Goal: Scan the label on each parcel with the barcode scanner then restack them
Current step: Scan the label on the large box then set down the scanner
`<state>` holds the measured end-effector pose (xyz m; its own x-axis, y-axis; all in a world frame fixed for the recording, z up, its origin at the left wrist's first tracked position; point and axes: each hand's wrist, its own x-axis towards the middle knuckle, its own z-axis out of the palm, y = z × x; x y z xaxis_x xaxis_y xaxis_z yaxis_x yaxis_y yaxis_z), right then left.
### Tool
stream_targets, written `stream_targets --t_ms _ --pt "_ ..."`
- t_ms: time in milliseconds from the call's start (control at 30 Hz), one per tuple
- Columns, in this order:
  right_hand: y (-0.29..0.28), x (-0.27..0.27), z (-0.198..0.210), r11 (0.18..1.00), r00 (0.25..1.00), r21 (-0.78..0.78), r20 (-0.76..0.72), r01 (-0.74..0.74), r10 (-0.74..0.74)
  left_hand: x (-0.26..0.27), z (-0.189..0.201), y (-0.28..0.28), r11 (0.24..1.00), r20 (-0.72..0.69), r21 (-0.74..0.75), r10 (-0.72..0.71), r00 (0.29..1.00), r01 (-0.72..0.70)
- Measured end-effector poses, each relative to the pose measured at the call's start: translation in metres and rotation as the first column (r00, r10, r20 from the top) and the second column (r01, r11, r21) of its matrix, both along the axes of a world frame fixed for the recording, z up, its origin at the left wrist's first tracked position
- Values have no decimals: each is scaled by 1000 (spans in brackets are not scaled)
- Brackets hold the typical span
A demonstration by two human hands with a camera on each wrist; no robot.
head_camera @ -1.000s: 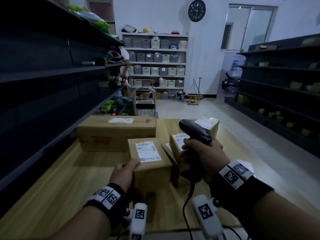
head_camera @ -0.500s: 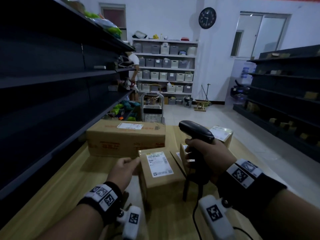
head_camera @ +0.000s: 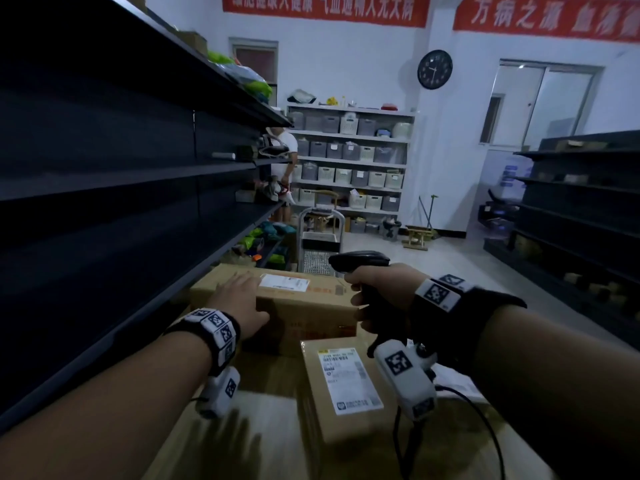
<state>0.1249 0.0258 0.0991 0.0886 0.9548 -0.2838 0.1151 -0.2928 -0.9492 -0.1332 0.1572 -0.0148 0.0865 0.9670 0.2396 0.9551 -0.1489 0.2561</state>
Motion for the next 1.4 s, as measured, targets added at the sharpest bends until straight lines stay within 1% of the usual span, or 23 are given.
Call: stream_targets --t_ms 133,233,433,567,633,733,800,900,1033,1167,1267,1400 --pt "21 -6 -3 999 999 -44 44 1 1 -1 -14 24 993 -164 -112 -41 986 23" --pt "30 -9 -9 999 999 -47 50 -6 8 -3 -27 24 986 -220 -168 -59 974 22" --pt "43 -11 -24 999 998 -27 63 -26 28 -8 -38 9 1000 -241 4 11 971 -11" --pt "48 -16 -30 997 988 -47 139 -55 61 -12 -38 2 997 -293 72 21 956 0" --pt "47 -20 -33 996 980 -59 180 -70 80 -16 -38 0 995 -281 93 -1 960 28" --pt "47 -27 -37 994 970 -64 223 -84 96 -21 -38 -6 996 -170 70 -40 985 53" --pt "49 -31 -37 995 967 -52 238 -84 94 -22 -37 -11 996 -141 60 -56 988 65" --pt "50 -35 -36 996 966 -42 244 -80 88 -22 -36 -14 997 -139 50 -58 989 65" --pt "50 -39 -36 996 957 -56 277 -75 88 -26 -40 -10 998 -149 -5 -68 987 68" --pt "47 -43 -34 995 960 -57 264 -77 89 -27 -38 -9 997 -145 -20 -75 987 73" --pt "45 -44 -32 998 963 -18 260 -62 65 -27 -36 -10 997 -149 -24 -75 986 72" --pt "44 -42 -28 999 966 21 254 -47 40 -27 -36 -13 998 -119 -29 -60 991 57"
